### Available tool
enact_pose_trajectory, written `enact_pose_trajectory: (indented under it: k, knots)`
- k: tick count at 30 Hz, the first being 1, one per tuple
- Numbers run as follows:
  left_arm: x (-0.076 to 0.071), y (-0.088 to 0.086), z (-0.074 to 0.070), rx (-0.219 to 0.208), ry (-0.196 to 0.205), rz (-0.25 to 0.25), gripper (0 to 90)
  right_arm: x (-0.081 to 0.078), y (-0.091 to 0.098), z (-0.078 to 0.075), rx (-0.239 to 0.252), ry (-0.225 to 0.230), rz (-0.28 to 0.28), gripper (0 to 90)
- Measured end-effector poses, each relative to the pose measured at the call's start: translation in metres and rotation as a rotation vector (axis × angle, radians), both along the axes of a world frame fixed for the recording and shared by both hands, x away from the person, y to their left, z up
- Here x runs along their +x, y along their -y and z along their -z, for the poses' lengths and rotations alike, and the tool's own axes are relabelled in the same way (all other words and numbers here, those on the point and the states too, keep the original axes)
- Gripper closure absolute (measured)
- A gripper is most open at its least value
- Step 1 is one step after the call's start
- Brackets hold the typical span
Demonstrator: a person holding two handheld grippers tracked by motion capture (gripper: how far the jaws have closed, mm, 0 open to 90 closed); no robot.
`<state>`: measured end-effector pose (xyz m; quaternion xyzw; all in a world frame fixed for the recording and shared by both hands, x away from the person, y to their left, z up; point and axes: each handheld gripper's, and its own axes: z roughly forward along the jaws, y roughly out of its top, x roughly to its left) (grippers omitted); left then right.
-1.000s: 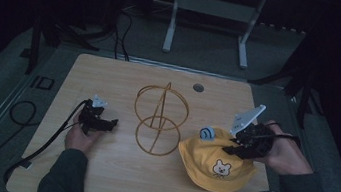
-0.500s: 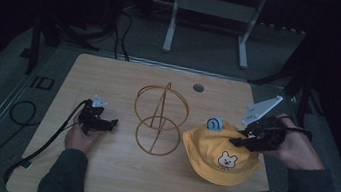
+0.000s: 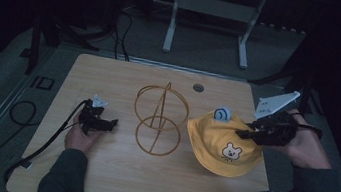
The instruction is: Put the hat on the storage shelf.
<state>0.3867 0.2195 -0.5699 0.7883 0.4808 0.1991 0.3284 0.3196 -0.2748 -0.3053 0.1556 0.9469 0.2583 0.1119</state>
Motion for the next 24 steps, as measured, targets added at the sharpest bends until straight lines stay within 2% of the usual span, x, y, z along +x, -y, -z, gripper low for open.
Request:
enact_pose_trajectory:
  k: [10,14,24]
  knots:
    - [0.000,0.000,0.000,0.000,0.000,0.000,13.9,0.002,0.011,-0.012,0.101,0.011,0.002,76.9]
    - [0.000,0.000,0.000,0.000,-0.002,0.001,13.9,0.003,0.012,-0.016,0.141,0.014,-0.015,76.9]
    - [0.000,0.000,0.000,0.000,-0.002,0.001,13.9,0.006,0.008,-0.020,0.177,0.025,-0.027,76.9]
